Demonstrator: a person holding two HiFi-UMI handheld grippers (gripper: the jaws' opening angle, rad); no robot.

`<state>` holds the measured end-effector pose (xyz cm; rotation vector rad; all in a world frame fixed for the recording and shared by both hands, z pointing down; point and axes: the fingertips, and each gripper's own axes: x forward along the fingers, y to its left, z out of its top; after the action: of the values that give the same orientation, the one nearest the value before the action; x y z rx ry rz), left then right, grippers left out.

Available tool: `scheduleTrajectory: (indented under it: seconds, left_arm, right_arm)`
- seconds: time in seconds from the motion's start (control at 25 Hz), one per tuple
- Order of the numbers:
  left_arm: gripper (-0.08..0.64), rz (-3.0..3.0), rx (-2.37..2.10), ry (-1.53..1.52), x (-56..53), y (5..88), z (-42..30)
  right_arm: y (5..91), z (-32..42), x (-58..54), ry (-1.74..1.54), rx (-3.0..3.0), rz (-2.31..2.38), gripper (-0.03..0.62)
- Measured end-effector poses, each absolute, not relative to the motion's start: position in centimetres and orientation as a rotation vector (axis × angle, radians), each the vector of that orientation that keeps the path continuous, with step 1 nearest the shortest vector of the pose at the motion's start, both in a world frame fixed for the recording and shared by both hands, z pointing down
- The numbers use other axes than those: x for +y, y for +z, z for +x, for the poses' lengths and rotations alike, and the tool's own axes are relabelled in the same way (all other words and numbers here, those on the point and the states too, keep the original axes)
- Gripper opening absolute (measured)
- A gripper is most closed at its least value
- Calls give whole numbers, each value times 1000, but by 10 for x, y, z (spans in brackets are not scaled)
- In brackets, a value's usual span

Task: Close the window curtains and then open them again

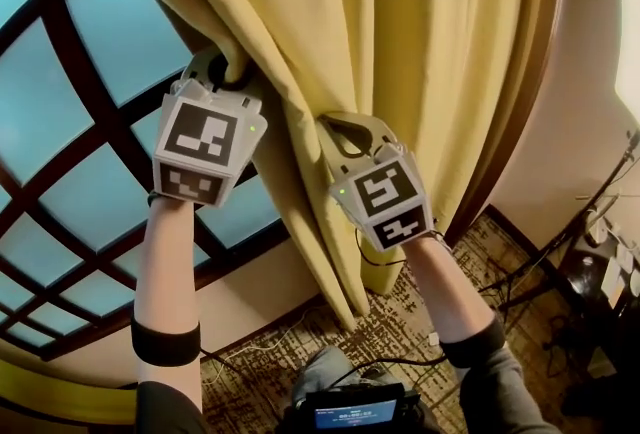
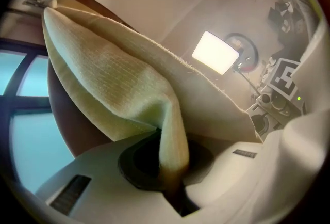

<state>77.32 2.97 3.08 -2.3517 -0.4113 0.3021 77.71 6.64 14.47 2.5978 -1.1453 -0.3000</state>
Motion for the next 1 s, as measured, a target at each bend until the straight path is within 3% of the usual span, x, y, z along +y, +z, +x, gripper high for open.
scheduleTrajectory:
  seconds: [1.0]
  left_arm:
    - [6, -2247, -528, 345, 87, 6, 815]
  right_arm:
    - [135, 837, 96, -258, -1052, 2588, 17]
